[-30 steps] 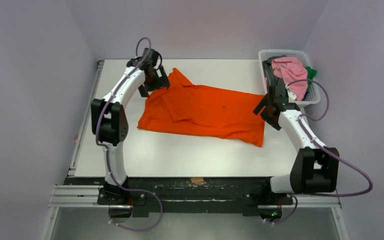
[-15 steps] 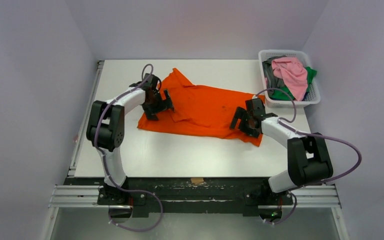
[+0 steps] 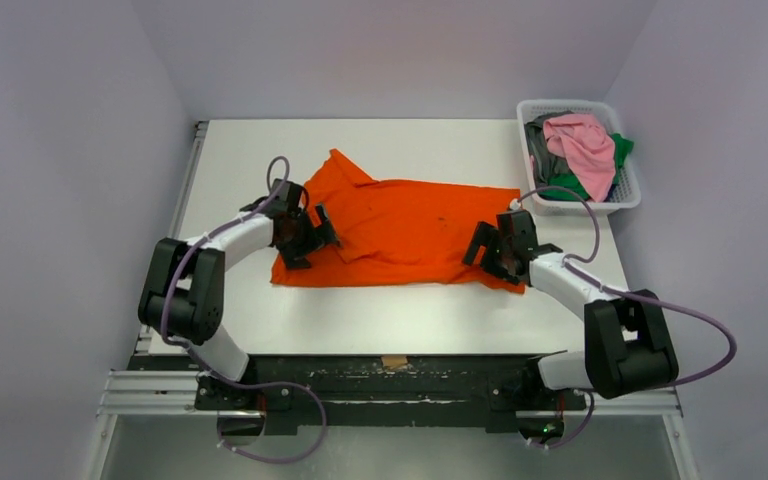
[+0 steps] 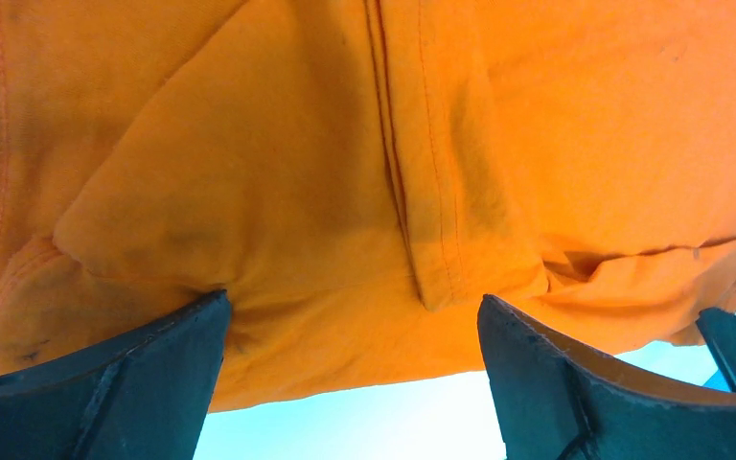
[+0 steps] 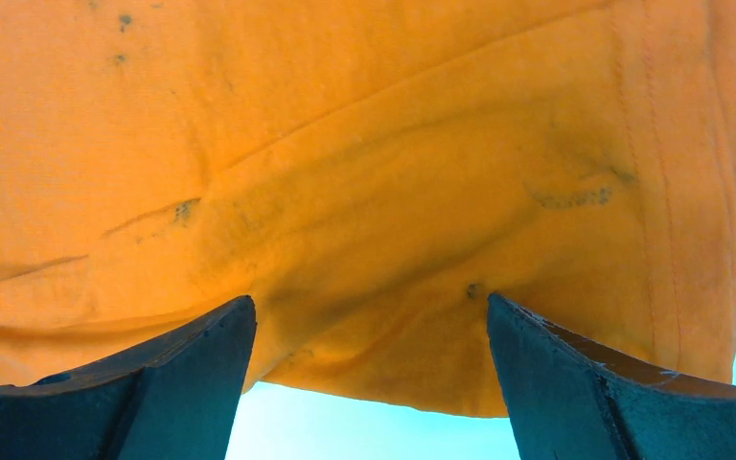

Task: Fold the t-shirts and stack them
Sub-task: Fold the flattened tshirt in 1/3 of the way

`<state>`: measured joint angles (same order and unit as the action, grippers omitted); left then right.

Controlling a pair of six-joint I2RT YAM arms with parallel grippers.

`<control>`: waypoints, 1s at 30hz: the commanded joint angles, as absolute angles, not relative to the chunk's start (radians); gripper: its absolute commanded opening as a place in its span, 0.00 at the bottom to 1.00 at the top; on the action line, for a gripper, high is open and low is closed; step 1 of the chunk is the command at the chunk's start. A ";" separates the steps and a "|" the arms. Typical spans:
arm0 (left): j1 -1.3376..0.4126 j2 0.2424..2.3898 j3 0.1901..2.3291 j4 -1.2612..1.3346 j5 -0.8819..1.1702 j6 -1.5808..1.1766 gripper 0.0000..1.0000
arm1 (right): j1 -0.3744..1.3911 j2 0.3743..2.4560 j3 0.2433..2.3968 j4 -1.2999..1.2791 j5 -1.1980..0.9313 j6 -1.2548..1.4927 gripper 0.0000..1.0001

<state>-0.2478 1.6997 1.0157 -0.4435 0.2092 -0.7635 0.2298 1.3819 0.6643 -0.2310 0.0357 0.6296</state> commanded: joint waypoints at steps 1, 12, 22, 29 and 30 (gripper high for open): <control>-0.279 1.614 0.820 -0.548 0.156 -0.793 1.00 | 0.235 1.324 0.574 -0.392 0.063 0.657 0.89; -0.438 1.258 0.538 -0.648 0.072 -0.924 1.00 | 0.234 1.096 0.488 -0.628 0.130 0.778 0.90; -0.500 0.949 0.535 -0.827 -0.024 -0.992 1.00 | 0.235 0.901 0.564 -0.676 0.176 0.699 0.91; -0.500 0.840 0.593 -0.817 -0.064 -0.992 0.95 | 0.526 0.842 0.618 -0.353 -0.051 0.505 0.86; -0.500 0.838 0.584 -0.807 -0.062 -0.996 0.91 | 0.600 0.873 0.615 -0.275 -0.058 0.482 0.85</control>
